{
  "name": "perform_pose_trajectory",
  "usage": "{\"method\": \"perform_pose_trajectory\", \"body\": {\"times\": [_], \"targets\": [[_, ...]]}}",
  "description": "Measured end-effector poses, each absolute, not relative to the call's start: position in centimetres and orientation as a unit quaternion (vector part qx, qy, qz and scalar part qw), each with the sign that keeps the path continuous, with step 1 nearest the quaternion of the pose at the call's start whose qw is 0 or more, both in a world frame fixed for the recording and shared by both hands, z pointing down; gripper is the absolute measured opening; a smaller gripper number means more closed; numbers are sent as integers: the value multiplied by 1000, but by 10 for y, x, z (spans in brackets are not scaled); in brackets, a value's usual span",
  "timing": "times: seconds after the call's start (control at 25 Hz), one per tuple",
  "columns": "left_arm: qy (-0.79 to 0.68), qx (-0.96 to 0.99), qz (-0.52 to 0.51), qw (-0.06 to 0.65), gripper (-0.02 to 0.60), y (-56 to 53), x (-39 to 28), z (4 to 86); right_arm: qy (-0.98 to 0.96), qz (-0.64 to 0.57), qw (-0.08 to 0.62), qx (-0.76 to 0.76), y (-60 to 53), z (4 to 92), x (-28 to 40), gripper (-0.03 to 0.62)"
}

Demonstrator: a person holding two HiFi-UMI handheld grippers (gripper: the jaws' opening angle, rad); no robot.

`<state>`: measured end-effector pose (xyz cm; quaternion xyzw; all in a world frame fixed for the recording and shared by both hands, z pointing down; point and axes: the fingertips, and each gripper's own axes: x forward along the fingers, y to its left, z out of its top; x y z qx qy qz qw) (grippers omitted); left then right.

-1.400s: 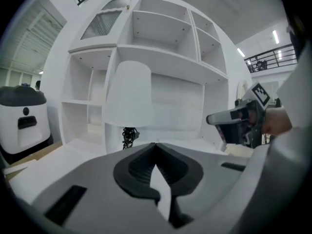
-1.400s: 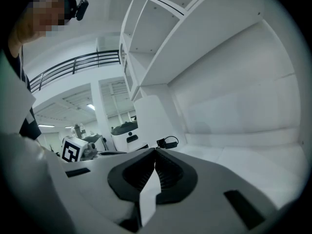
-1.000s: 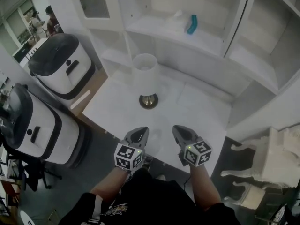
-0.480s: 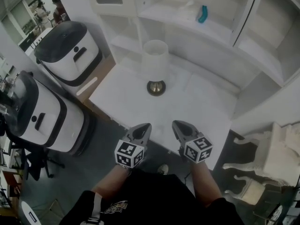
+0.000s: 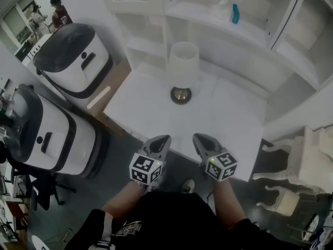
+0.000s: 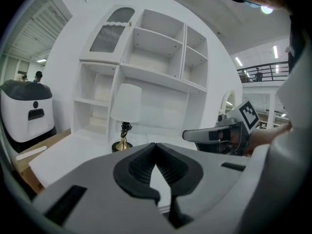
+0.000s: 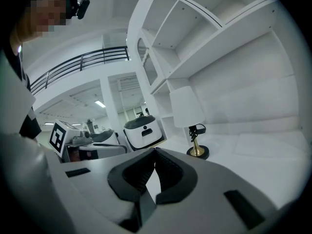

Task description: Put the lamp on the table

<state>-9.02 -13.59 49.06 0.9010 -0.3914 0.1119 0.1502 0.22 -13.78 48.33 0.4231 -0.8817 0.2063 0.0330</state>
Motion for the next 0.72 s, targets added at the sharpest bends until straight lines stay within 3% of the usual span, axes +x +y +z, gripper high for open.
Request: {"method": "perform_pose_trajectory", "body": {"times": [0.72], "targets": [[-320, 926, 110, 165, 6, -128, -135, 505, -853, 211, 41, 475, -116, 494, -55, 25]]}}
